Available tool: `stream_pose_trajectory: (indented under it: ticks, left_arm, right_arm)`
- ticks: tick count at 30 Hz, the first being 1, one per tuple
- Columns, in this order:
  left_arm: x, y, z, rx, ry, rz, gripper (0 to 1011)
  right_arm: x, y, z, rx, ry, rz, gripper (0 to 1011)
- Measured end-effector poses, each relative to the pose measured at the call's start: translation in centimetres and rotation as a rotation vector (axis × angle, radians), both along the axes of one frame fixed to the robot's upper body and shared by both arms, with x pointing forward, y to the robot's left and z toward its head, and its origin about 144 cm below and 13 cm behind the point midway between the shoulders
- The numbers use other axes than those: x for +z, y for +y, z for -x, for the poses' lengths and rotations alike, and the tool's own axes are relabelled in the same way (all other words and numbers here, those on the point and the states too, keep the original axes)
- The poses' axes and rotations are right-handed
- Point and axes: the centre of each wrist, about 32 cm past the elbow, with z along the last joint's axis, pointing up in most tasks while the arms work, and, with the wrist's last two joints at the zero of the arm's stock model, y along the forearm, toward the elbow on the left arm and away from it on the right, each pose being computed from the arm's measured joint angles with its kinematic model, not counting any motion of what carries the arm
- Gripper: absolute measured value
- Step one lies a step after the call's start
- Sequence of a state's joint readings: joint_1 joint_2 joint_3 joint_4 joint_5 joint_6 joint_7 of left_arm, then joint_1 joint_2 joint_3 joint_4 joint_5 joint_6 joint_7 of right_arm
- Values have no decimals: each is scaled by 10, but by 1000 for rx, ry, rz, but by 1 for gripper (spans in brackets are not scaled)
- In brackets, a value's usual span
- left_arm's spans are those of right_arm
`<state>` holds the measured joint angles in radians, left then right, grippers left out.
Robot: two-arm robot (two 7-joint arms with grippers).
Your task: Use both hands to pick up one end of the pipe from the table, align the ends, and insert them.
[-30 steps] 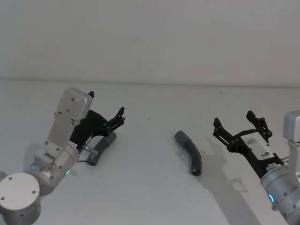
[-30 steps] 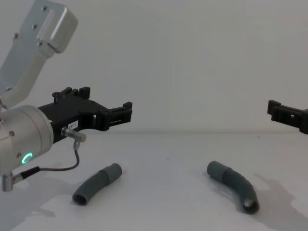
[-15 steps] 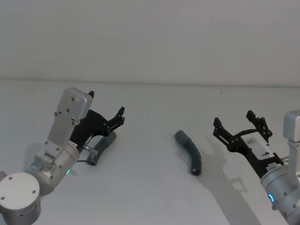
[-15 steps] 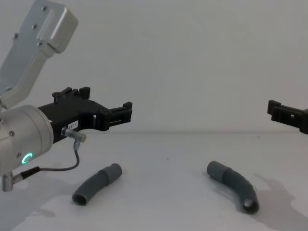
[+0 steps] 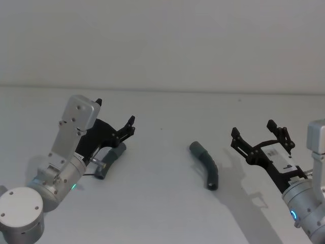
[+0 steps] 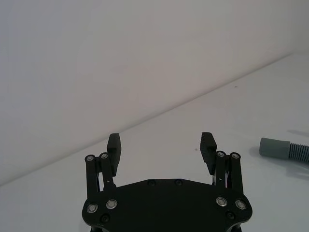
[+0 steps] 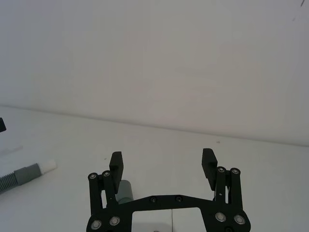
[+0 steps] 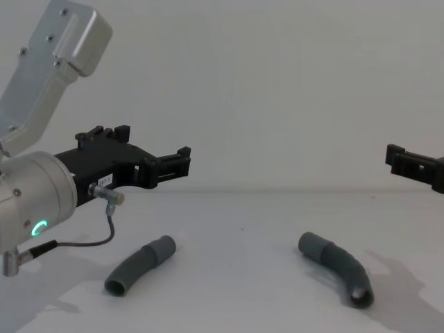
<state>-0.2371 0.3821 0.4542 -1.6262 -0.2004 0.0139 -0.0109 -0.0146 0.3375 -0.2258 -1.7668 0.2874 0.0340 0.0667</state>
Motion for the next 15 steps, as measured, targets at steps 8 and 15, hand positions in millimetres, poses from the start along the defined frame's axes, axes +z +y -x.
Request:
stream_pose_trajectory:
  ticks: [8,15]
  left_arm:
    - [2,-1,0,-1,19,-7,1000]
    - [9,-2,1,-9,77,-25,1000]
  right_arm:
    - [0,0,0,0,0,0,1001]
    - [0,0,0,0,0,0,1001]
